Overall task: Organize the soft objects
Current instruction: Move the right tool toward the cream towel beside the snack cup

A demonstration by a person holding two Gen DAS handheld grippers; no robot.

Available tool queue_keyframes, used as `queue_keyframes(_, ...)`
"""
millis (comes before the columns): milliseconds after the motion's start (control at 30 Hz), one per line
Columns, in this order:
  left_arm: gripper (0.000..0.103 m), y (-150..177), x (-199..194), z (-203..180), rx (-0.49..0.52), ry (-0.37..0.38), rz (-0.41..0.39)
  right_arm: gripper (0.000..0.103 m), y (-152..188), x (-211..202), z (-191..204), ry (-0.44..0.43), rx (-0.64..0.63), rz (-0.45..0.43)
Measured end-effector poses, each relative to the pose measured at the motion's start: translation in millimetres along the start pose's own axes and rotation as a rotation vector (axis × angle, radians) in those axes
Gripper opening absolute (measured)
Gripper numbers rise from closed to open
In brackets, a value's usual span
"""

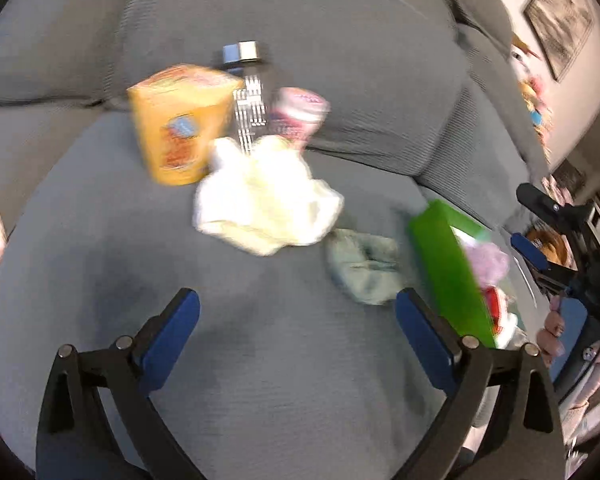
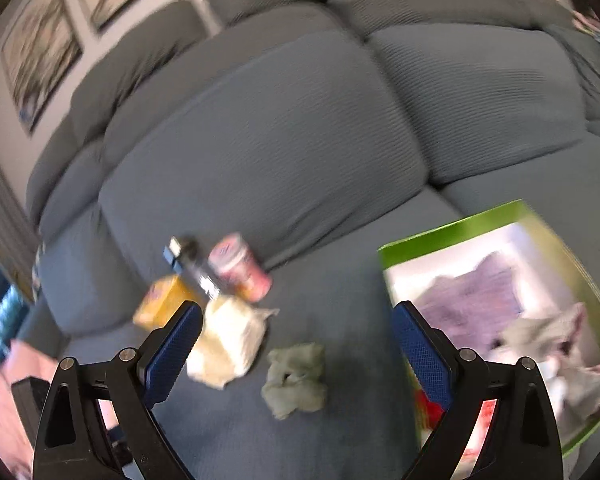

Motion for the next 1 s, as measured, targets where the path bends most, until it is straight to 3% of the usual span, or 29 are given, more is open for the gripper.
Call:
queue_keyframes(133, 0.098, -5, 0, 34, -0.079, -0.046, -0.04, 0.096, 16, 46, 37, -0.06, -0.032, 0.124)
queue_keyframes(233, 0.098, -9, 3, 47, -0.093, -0.122, -0.037, 0.096, 28, 83, 60, -0.061, -0.064, 0.221)
queue_keyframes(400, 0.098, -16, -1, 73, -0.167, -0.199, -0.06, 0.096, 39, 128, 95, -0.008, -0.187, 0.279)
queue_keyframes(500, 0.098, -21, -5, 82, -0.201, -0.192, -0.047, 0.096, 42, 156, 113, 0.054, -0.28, 0.299)
queue_keyframes(700, 0.098, -28, -18, 89, -0.213, -0.226, -0.09, 0.096, 41, 203, 120, 0.063, -0.239, 0.357)
queue_keyframes(867, 0.098, -32, -20, 92, -0.246, -0.203, -0.079, 0.067, 44, 210, 112, 0.08, -0.231, 0.344)
queue_keyframes(900, 0.098, -32, -20, 93, -0.253, -0.198, -0.078, 0.059, 45, 206, 110, 0.078, -0.224, 0.332)
queue_keyframes(933, 0.098, -33, -20, 93, -0.258, -0.193, -0.078, 0.042, 45, 201, 109, 0.075, -0.229, 0.322)
queue_keyframes(1000, 0.098, -32, -20, 93, -0.261, -0.19, -0.075, 0.034, 48, 188, 106, 0.051, -0.248, 0.313)
Point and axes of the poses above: each gripper's, at about its wrist camera, not at the fingertips, and x roughly the way its jaws point, z to its left, y to its underside, the point moved 1 cm from there along x, roughly the way its jaws point, and after that the axes turned 13 degrees about -x, right-handed, at the moved point
